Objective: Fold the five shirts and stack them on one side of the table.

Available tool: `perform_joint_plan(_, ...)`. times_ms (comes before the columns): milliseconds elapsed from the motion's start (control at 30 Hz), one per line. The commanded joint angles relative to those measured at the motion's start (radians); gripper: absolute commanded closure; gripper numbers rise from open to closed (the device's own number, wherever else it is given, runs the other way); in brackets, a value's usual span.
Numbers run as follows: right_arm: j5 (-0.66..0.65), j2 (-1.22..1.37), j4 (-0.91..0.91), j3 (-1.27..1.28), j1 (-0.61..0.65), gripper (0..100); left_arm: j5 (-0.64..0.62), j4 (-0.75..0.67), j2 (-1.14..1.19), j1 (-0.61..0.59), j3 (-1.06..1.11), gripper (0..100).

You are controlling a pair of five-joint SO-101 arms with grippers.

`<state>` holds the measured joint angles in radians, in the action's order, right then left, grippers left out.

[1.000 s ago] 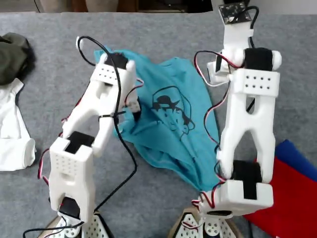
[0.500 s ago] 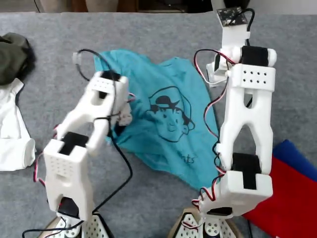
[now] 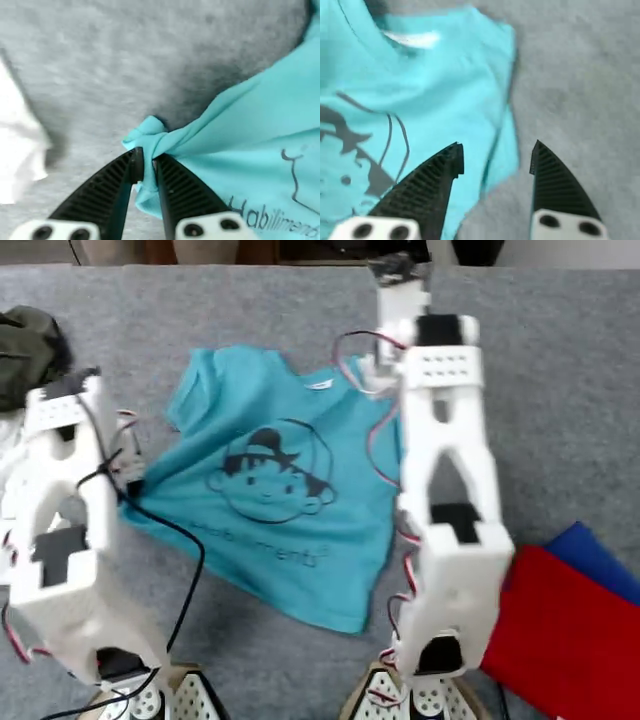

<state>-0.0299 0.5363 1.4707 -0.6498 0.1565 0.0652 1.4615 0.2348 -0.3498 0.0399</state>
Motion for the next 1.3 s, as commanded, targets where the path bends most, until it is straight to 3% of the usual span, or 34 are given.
perform_joint_plan(0,0.028,0.156,0.031,-0.259,0.077,76.7,0.087,0.006,-0.136,-0.078,-0.002,98)
perform_joint_plan(333,0.02,0.624,0.163,-0.687,0.102,78.1,0.183,-0.002,-0.217,-0.203,-0.009,98)
perform_joint_plan(567,0.011,0.742,0.307,-0.839,0.088,99.8,0.176,-0.037,-0.22,-0.201,-0.011,98)
perform_joint_plan(700,-0.008,0.757,0.311,-0.834,0.036,99.5,0.175,-0.06,-0.225,-0.209,-0.011,98)
perform_joint_plan(933,-0.066,0.67,0.316,-0.687,-0.111,99.5,0.175,-0.058,-0.225,-0.207,-0.011,98)
perform_joint_plan(1267,-0.252,0.348,0.316,-0.153,-0.252,99.5,0.18,-0.106,-0.216,-0.167,-0.005,98)
